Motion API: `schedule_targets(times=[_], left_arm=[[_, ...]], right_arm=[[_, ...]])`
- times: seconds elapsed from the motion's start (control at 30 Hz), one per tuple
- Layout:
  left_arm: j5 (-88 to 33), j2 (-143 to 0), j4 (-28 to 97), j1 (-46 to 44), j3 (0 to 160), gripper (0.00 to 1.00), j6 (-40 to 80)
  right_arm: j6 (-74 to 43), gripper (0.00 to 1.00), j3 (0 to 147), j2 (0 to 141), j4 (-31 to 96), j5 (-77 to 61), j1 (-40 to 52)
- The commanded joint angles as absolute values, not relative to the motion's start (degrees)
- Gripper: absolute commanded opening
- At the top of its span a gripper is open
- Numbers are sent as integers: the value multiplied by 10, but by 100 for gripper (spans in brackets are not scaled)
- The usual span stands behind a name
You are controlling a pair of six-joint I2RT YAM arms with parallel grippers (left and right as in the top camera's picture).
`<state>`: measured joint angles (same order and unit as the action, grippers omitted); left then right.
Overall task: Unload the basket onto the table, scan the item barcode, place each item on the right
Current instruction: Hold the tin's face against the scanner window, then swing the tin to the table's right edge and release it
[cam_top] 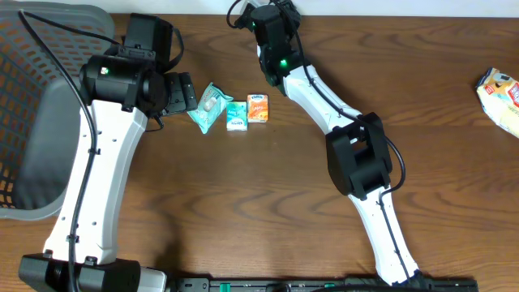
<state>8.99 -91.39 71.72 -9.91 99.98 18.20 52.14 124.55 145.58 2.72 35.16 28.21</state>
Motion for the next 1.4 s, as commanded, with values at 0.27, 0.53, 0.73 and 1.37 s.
schedule_targets(times=[0.27, 0.53, 0.73, 1.37], left_arm=[[97, -913, 718, -98, 998, 98, 187], [97, -913, 718, -98, 998, 98, 187], [97, -913, 718, -98, 998, 98, 187], [97, -913, 718, -98, 998, 98, 187]], right_arm=[[442, 43, 1254, 1426, 32, 406, 229], [361, 49, 1254, 1392, 137, 460, 133], [243, 52, 1254, 1392, 283, 443, 38], [107, 99, 1254, 1392, 463, 308, -151]])
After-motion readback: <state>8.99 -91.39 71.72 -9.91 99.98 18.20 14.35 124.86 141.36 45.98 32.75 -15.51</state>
